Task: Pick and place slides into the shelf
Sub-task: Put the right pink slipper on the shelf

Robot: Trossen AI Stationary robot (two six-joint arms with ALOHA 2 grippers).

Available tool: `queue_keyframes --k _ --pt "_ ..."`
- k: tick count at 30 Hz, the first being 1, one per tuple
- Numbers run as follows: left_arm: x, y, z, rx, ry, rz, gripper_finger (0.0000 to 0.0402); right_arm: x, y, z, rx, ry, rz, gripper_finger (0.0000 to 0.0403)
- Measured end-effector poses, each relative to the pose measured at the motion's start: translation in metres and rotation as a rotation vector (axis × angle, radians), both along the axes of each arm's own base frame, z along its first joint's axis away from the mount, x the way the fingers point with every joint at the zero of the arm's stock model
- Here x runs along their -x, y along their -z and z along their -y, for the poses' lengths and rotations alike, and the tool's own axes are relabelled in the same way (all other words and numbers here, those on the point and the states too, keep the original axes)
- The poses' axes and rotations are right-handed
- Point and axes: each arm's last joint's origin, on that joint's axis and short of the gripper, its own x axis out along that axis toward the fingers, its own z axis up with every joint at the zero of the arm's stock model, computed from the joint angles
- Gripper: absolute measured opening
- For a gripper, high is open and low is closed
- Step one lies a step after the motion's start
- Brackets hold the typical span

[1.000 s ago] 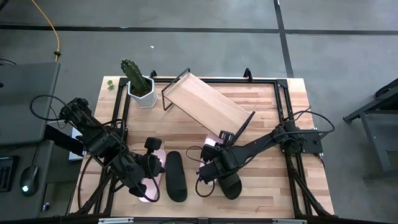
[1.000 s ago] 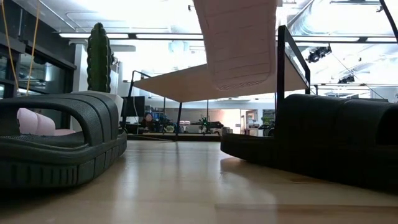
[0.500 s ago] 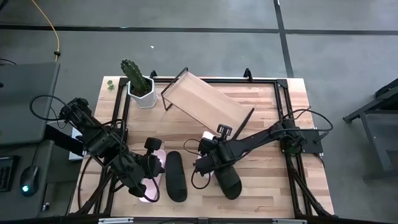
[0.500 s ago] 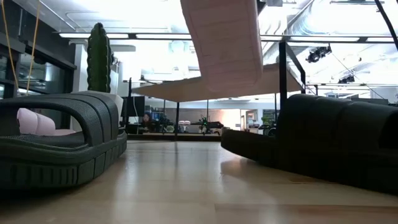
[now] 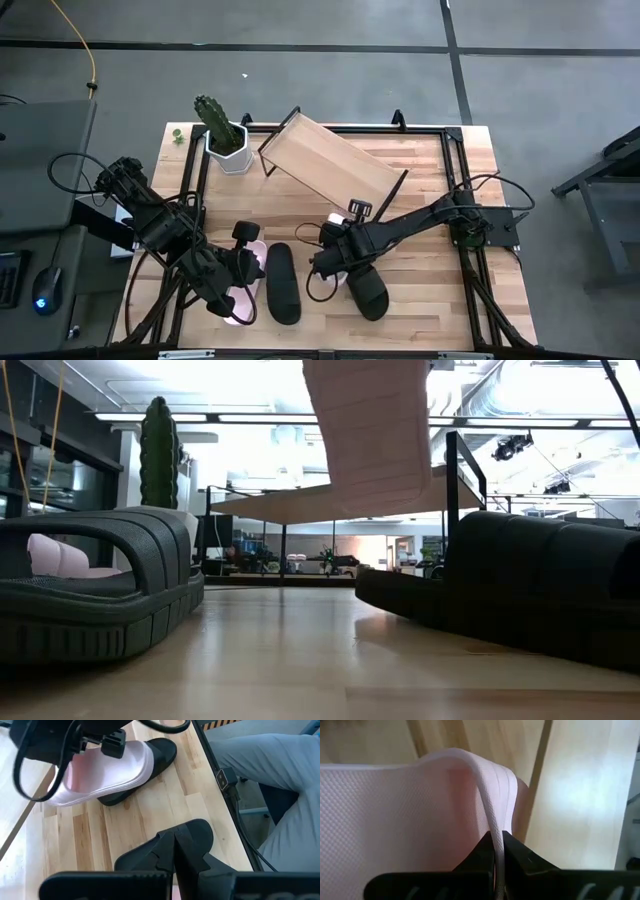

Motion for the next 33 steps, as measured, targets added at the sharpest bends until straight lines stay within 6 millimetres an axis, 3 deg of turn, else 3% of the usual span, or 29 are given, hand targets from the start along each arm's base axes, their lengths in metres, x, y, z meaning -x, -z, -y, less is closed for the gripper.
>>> queue_keyframes --k 12,21,26,33 --pt "0.0 0.0 0.0 -0.002 -0.001 0.003 0.0001 0.004 -0.002 -0.019 -0.012 -0.068 0.021 0.0" --pt "0.0 0.0 0.0 -0.002 -0.002 0.003 0.0001 0.005 -0.038 -0.024 0.041 -0.114 0.142 0.0" --pt "0.0 0.0 0.0 -0.002 -0.002 0.004 0.0001 0.006 -0.054 -0.022 0.094 -0.12 0.211 0.0" --pt "0.0 0.0 0.0 -0.002 -0.001 0.003 0.0001 -0.002 -0.055 -0.001 0.124 -0.077 0.208 0.0"
